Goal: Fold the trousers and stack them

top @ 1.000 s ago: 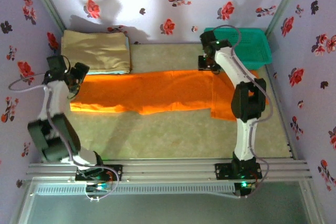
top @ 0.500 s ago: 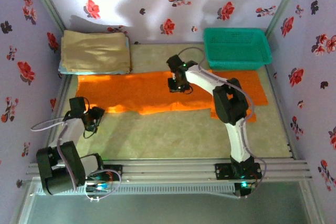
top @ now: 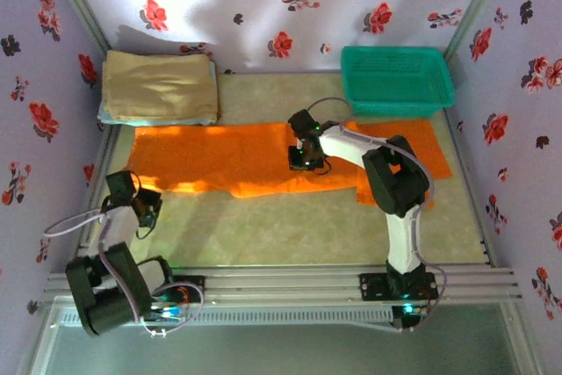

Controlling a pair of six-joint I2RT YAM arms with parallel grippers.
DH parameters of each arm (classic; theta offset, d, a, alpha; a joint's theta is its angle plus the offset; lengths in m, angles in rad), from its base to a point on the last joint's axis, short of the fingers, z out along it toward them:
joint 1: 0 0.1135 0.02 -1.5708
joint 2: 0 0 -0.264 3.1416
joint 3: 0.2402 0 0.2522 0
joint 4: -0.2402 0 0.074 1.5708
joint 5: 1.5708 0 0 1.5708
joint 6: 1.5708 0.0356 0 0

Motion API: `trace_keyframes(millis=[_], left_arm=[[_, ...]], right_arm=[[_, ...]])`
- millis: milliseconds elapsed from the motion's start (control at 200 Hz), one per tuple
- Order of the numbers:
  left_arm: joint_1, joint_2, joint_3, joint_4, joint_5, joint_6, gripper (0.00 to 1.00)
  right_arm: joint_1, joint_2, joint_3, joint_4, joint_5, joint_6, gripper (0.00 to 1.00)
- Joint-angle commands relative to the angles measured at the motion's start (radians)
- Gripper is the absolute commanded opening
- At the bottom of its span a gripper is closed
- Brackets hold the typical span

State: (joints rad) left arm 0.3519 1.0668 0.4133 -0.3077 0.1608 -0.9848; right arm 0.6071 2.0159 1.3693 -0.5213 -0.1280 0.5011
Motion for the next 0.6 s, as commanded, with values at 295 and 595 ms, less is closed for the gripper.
trace_keyframes(millis=[295,595], left_arm=[[-0.009,-0.078,0.041,-0.025,0.071,0.02,0.65],[-0.044,0.179,0.049,0.218,0.064,0.009,0.58]], right_arm=[[0.014,0.011,-0.083,-0.04,-0.015,0.01,0.24],[0.013,-0.007,-0.106,-0.012,-0.024,0.031,0.24]])
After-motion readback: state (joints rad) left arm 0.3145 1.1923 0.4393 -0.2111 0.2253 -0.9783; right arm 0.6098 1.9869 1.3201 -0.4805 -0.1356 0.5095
